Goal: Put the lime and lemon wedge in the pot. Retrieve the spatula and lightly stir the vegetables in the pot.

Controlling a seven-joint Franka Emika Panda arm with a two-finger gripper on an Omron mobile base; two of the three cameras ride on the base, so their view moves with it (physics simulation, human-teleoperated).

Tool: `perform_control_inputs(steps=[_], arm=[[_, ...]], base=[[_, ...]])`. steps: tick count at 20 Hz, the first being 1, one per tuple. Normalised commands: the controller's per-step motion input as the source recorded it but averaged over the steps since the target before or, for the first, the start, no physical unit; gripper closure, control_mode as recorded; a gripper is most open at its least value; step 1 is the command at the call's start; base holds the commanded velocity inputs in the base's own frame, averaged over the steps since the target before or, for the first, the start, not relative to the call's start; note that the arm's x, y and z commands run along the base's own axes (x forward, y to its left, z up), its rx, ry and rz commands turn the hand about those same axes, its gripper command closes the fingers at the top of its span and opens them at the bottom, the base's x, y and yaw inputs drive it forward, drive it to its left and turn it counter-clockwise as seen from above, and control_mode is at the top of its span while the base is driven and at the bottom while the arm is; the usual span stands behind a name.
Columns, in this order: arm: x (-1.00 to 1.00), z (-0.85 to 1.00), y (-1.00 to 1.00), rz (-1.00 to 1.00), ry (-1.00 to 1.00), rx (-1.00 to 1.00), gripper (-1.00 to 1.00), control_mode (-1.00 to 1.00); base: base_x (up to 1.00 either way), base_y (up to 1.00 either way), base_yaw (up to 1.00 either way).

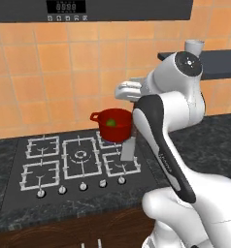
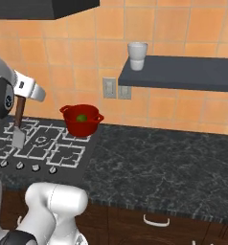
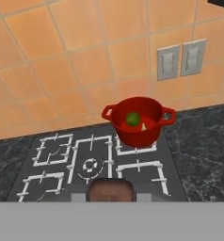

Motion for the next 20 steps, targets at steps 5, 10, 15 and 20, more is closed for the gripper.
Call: perform_control_inputs(steps=[5,10,15,20], arm=[[0.98,0.00,-0.29,0.00,-0.23,-0.14,1.00,-1.00],[1.00,0.00,-0.17,0.00,-0.11,-0.09,1.00,-1.00],[1.00,0.00,-0.02,0.00,0.00,-0.01,1.00,-1.00],[1.00,-0.10,0.00,0.00,0.00,-0.05,1.00,-1.00]], base=[[0.00,0.00,0.00],[0.00,0.00,0.00],[0.00,0.00,0.00],[0.00,0.00,0.00]])
